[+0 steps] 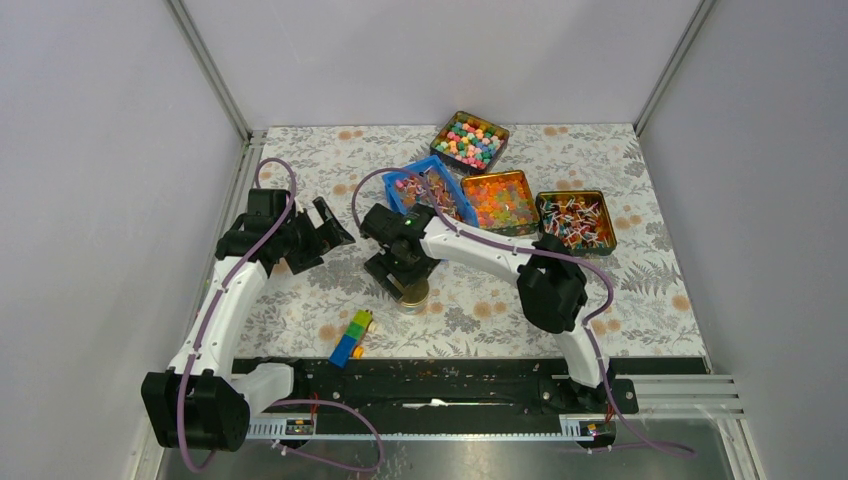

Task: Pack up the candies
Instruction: Close the bottle lid on the packing bottle.

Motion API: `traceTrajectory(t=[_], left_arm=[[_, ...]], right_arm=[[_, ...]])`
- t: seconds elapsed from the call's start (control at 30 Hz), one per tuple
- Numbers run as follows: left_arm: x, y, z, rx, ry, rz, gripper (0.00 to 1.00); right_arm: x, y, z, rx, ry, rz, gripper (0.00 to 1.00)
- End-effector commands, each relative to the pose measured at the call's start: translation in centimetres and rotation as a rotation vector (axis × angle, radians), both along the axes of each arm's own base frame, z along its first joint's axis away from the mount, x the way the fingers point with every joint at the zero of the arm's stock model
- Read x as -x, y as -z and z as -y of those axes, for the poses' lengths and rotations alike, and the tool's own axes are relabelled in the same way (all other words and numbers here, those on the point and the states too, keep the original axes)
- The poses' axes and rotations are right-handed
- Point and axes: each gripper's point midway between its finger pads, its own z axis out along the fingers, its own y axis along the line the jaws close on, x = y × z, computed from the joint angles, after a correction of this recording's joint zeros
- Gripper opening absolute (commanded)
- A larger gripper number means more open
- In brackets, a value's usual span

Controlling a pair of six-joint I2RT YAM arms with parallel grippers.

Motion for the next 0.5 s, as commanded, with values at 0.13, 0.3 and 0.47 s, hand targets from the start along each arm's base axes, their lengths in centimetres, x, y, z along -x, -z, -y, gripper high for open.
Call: traceTrajectory(t=[0.13,0.3,0.47], left_arm=[[-0.2,-0.4,0.2,0.022,0.006,0.032,0.98],[-0.1,-0.1,0.2,0.021,0.006,0.022,0.98],[-0.2,-0.1,0.2,0.018,0.006,0.023,0.98]], right_arm=[[-0.1,1.1,0.0,0.084,0.018,0.018,0.75],[0.3,2.6,0.6,0.133,0.026,-0.01,0.76],[0.8,3.9,1.5,0.171,0.027,-0.034,0.76]])
